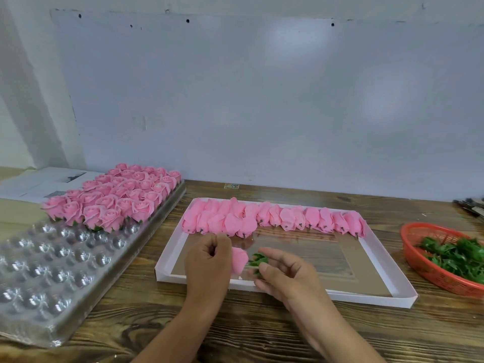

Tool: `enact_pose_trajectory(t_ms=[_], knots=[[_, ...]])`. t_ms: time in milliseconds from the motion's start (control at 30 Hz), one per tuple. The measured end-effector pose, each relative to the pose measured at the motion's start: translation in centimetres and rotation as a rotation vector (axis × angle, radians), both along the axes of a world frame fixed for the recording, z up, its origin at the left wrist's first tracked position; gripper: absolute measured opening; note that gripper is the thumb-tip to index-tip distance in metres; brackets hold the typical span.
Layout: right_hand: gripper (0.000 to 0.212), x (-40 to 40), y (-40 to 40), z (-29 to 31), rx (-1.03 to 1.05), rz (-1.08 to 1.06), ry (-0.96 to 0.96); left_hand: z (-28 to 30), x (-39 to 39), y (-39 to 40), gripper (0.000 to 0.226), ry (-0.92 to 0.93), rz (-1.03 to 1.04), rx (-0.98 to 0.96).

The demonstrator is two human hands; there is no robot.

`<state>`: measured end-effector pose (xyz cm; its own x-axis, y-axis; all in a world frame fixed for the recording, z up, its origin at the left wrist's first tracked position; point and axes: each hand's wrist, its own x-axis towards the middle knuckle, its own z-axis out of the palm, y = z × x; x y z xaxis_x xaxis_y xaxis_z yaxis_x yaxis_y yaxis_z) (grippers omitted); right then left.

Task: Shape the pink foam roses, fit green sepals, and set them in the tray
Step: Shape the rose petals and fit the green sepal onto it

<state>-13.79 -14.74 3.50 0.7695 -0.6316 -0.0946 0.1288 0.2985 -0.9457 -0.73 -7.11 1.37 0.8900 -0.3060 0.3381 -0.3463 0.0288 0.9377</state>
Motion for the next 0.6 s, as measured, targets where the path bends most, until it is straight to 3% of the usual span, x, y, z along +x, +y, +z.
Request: enact_pose_trajectory(t_ms=[600], knots=[[0.016, 0.19, 0.0, -0.41, 0.031, -0.062, 0.024, 0.08, -0.29, -0.09, 0.039, 0.017, -0.014, -0.026]])
